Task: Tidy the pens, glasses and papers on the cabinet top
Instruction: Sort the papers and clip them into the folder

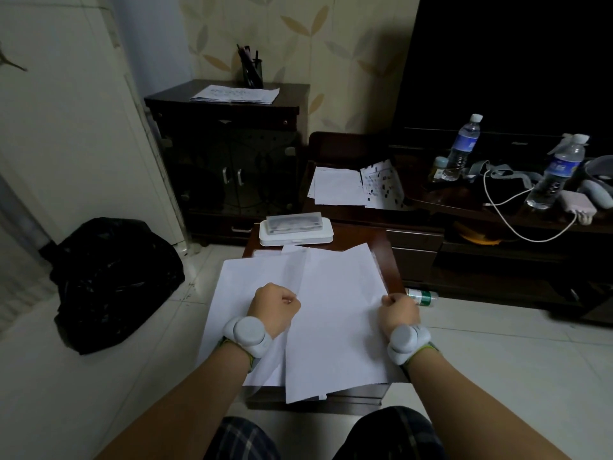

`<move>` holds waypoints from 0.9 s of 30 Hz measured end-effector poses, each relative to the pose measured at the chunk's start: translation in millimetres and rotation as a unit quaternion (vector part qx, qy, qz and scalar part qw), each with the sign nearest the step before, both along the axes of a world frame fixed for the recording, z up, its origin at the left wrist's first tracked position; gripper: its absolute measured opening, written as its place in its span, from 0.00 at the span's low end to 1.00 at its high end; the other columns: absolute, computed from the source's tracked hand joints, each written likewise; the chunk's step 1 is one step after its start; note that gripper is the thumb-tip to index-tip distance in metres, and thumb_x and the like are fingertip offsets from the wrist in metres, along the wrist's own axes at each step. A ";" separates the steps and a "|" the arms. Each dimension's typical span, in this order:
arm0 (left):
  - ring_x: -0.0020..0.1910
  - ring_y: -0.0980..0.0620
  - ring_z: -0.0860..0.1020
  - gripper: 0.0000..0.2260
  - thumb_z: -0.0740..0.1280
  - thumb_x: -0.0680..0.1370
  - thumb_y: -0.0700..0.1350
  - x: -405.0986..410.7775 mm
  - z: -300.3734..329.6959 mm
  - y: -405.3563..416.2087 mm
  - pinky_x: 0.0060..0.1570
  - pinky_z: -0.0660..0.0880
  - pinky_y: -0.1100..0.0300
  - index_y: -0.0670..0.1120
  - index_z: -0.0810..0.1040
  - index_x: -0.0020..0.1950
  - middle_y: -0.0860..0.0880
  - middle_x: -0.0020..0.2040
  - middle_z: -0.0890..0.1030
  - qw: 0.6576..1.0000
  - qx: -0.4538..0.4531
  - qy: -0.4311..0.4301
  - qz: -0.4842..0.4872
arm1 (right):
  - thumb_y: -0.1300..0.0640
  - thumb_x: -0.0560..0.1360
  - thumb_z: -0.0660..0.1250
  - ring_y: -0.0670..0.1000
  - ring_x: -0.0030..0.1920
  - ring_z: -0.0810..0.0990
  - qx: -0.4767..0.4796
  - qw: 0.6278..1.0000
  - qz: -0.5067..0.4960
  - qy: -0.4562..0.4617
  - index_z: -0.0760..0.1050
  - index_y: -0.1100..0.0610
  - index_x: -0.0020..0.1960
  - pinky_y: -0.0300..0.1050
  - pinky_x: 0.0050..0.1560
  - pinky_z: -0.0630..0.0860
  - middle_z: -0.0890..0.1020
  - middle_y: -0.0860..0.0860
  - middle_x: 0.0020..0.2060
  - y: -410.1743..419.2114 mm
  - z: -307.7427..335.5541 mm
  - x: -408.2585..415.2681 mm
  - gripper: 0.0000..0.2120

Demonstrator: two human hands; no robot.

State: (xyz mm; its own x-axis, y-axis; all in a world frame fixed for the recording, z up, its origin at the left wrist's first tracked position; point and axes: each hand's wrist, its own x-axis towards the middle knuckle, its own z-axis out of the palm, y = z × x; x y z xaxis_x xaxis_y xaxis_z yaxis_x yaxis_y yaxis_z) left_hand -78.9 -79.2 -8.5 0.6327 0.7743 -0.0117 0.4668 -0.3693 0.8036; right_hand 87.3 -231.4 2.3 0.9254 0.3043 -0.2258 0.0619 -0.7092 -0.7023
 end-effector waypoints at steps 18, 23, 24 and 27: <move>0.23 0.49 0.64 0.15 0.62 0.69 0.35 -3.8 7.0 -3.7 0.29 0.66 0.61 0.42 0.60 0.26 0.46 0.24 0.61 0.999 0.010 -0.035 -0.010 | 0.60 0.79 0.59 0.60 0.63 0.74 0.016 0.999 0.027 0.028 0.75 0.62 0.62 0.44 0.59 0.70 0.77 0.61 0.61 39.9 -12.6 -26.0 0.14; 0.23 0.49 0.67 0.13 0.62 0.68 0.38 -5.1 11.0 -6.3 0.24 0.74 0.51 0.39 0.62 0.26 0.44 0.26 0.61 0.999 0.011 -0.030 -0.010 | 0.59 0.80 0.58 0.61 0.63 0.74 0.025 0.999 0.026 0.036 0.75 0.63 0.62 0.45 0.58 0.70 0.78 0.61 0.60 50.9 -17.7 -33.5 0.14; 0.23 0.49 0.68 0.13 0.62 0.68 0.39 -5.4 9.8 -6.2 0.25 0.75 0.48 0.39 0.62 0.26 0.44 0.26 0.61 0.999 0.013 -0.033 -0.011 | 0.59 0.80 0.58 0.61 0.62 0.74 0.026 0.999 0.027 0.038 0.75 0.63 0.61 0.45 0.58 0.70 0.78 0.61 0.60 53.1 -19.0 -35.7 0.14; 0.23 0.48 0.69 0.15 0.62 0.69 0.37 -6.0 11.9 -8.3 0.26 0.76 0.47 0.43 0.62 0.24 0.45 0.26 0.61 0.999 0.009 -0.033 -0.007 | 0.59 0.80 0.58 0.61 0.61 0.75 0.033 0.998 0.029 0.042 0.76 0.63 0.60 0.45 0.57 0.71 0.78 0.62 0.59 60.3 -23.0 -41.6 0.14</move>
